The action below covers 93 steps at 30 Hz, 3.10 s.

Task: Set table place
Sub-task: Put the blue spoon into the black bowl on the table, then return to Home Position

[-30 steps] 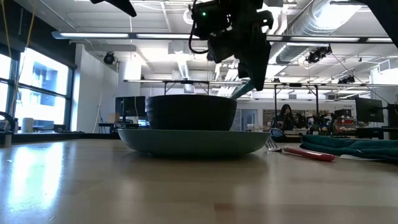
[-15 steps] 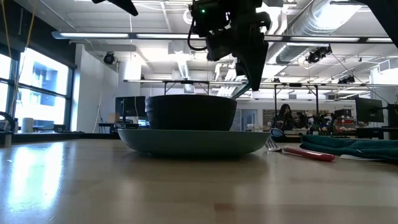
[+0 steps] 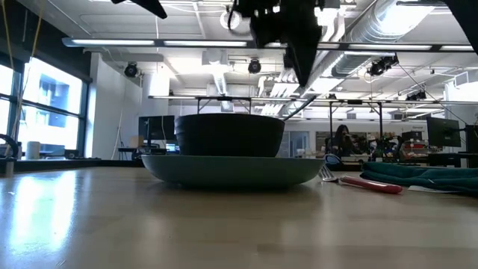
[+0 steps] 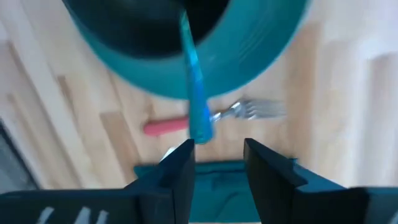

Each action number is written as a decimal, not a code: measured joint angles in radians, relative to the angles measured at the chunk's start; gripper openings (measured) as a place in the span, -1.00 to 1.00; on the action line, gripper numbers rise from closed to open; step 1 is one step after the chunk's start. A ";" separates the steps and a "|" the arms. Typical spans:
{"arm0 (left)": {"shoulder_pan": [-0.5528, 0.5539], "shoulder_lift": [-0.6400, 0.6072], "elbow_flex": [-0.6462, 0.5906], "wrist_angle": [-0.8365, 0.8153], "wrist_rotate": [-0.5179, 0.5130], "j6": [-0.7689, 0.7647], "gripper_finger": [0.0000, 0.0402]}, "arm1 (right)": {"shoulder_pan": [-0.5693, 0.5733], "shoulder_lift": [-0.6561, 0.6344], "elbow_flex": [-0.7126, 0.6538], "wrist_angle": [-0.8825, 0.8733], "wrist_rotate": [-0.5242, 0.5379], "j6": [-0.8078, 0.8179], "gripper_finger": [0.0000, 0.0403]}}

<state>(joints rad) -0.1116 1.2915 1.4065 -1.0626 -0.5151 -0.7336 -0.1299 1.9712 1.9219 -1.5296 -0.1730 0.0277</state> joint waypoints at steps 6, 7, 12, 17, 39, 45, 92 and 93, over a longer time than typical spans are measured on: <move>0.000 0.000 0.000 0.019 -0.035 0.040 0.33 | 0.004 -0.102 0.173 0.025 0.195 -0.026 -0.36; 0.000 0.000 0.000 0.019 -0.042 0.046 0.32 | 0.009 -0.130 0.185 0.038 0.244 -0.030 -0.38; 0.000 0.000 -0.001 0.015 -0.117 0.069 0.08 | 0.015 -0.329 0.148 0.090 0.407 -0.012 -0.70; 0.000 -0.001 -0.052 0.077 -0.180 0.139 -0.62 | 0.021 -0.621 -0.078 0.245 0.416 0.045 -0.94; 0.026 -0.770 -1.116 1.340 -0.026 0.457 -1.00 | 0.047 -1.686 -1.417 1.271 0.221 0.181 -1.00; 0.026 -0.930 -1.356 1.568 -0.027 0.467 -1.00 | 0.002 -1.780 -1.539 1.322 0.211 0.156 -1.00; 0.026 -0.966 -1.398 1.395 -0.001 0.493 -1.00 | -0.165 -1.809 -1.890 1.683 0.050 0.201 -1.00; 0.026 -0.966 -1.398 1.395 -0.001 0.493 -1.00 | -0.165 -1.809 -1.890 1.683 0.050 0.201 -1.00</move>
<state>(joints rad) -0.0853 0.3252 0.0086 0.3328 -0.5163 -0.2405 -0.2947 0.1619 0.0315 0.1535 -0.1234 0.2283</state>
